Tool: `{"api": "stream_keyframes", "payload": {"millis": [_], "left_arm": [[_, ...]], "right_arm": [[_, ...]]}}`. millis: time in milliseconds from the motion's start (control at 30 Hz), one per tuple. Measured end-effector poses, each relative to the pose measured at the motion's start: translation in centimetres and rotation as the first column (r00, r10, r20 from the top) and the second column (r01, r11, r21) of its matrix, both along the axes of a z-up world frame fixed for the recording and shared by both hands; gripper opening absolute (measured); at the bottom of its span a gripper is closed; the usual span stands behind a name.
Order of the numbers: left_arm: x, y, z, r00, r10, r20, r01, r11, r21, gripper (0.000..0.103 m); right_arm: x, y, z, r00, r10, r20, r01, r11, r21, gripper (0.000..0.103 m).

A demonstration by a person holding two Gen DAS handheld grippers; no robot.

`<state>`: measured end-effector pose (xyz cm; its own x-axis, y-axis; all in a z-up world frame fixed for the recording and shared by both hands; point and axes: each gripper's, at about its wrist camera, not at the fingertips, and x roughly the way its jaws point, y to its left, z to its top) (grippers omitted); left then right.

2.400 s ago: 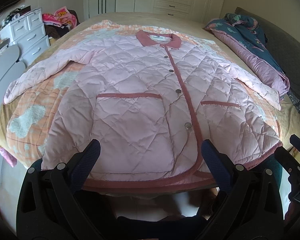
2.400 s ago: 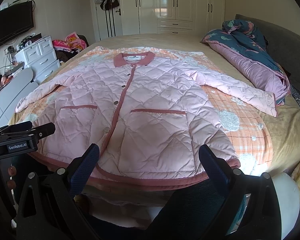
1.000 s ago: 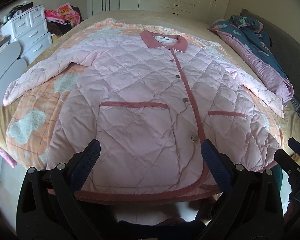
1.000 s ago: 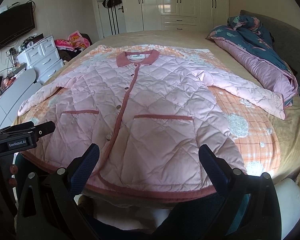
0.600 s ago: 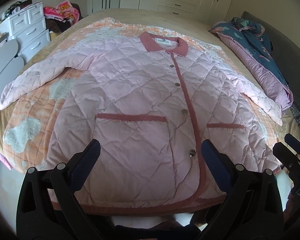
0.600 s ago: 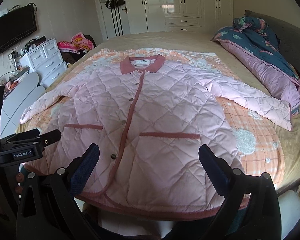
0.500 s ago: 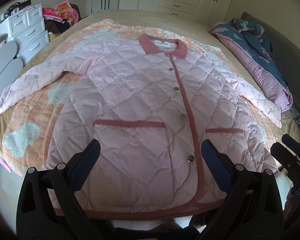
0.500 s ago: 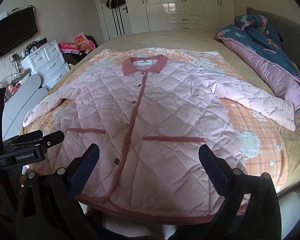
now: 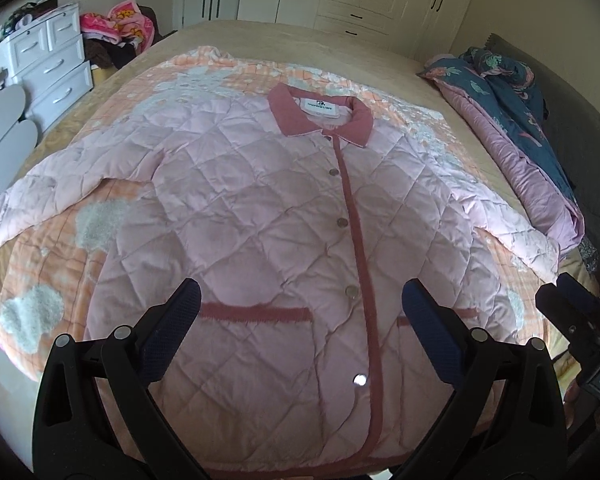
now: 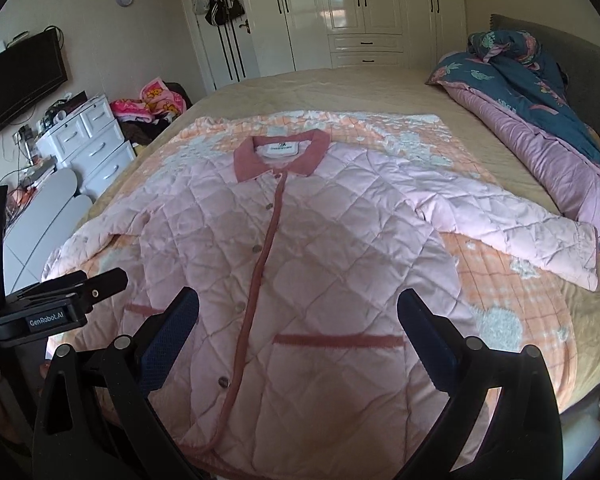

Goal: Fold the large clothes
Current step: 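Move the right tool toward the jacket sleeve cuff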

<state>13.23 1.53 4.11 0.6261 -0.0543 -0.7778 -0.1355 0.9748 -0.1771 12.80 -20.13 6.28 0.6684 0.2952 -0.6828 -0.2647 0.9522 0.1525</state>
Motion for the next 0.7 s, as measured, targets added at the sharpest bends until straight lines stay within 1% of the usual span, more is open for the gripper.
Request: {"api": "stream_keyframes", "payload": {"millis": [167, 300, 400, 700], "left_arm": [[2.8, -0.5, 0.5, 1.0, 0.02, 0.009, -0.02, 1.0, 0.02, 0.094], [4.9, -0.9, 1.0, 1.0, 0.027, 0.01, -0.027, 1.0, 0.008, 0.094], [6.3, -1.7, 1.6, 1.0, 0.018, 0.013, -0.018, 1.0, -0.001, 0.094], [10.3, -4.5, 2.5, 1.0, -0.02, 0.016, 0.02, 1.0, 0.004, 0.094]], "right_arm": [[2.4, -0.3, 0.8, 1.0, -0.013, 0.009, 0.012, 1.0, 0.01, 0.099], [4.1, -0.9, 1.0, 1.0, -0.023, -0.007, 0.024, 0.999, 0.042, 0.099], [5.1, -1.5, 1.2, 0.999, -0.039, -0.004, 0.04, 0.998, 0.056, 0.099], [8.4, -4.0, 2.2, 0.996, -0.092, 0.017, 0.09, 0.991, 0.102, 0.099]]}}
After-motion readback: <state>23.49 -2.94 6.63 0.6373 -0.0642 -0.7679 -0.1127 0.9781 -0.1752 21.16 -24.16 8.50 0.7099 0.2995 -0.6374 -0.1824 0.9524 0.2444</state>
